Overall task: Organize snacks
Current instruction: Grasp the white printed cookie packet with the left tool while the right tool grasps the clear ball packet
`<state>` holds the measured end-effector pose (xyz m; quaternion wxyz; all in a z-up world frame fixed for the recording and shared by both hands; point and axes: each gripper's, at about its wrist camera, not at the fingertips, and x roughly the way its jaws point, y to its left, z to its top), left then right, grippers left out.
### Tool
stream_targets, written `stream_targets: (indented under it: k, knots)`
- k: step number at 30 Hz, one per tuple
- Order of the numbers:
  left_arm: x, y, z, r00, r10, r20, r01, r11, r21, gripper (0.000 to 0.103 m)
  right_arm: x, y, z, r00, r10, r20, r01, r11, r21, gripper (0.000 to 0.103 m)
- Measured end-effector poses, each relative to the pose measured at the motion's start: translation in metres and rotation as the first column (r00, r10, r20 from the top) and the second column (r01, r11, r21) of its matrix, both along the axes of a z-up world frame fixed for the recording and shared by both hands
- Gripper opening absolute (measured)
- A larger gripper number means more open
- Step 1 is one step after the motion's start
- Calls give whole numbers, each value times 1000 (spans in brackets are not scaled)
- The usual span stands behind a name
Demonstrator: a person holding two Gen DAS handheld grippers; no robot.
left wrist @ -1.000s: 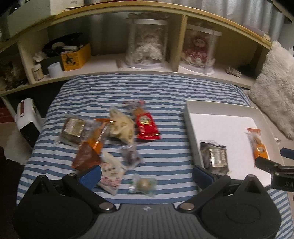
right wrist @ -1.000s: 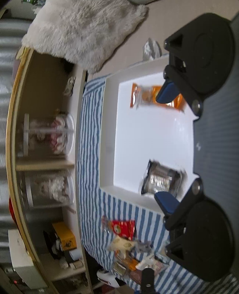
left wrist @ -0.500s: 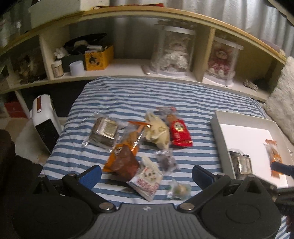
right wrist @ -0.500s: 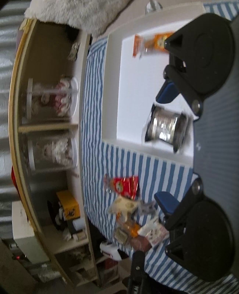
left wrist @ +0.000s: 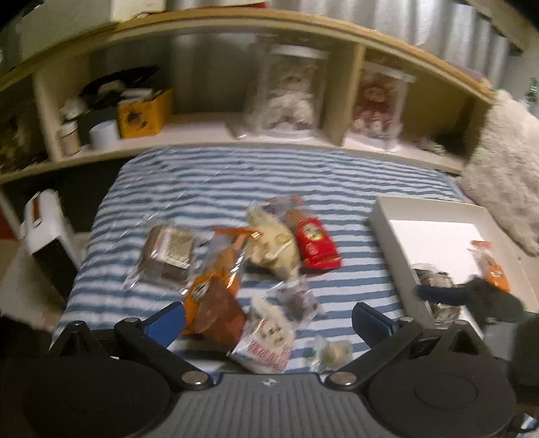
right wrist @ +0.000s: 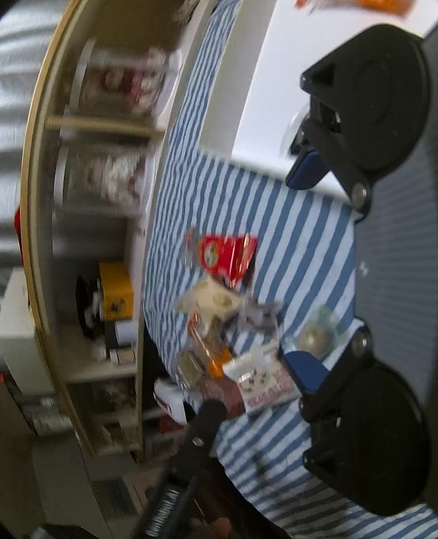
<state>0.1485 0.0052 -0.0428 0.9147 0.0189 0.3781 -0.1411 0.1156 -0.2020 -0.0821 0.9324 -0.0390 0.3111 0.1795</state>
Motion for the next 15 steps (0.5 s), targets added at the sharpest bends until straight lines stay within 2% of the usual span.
stream_targets:
  k: [4, 9, 13, 15]
  knots:
    - [0, -8, 0, 995, -89, 36, 88, 996, 28, 103, 9, 13, -7, 996, 85, -31, -85, 996, 5, 102]
    - [3, -22, -9, 984, -176, 42, 169, 978, 122, 103, 14, 31, -21, 975, 217, -52, -219, 975, -33, 84]
    - [9, -24, -22, 977, -213, -8, 212, 971, 109, 95, 18, 47, -31, 960, 275, -57, -278, 959, -49, 79]
    - [13, -24, -29, 978, -208, -31, 210, 971, 110, 89, 22, 54, -36, 952, 295, -82, -299, 953, -51, 65]
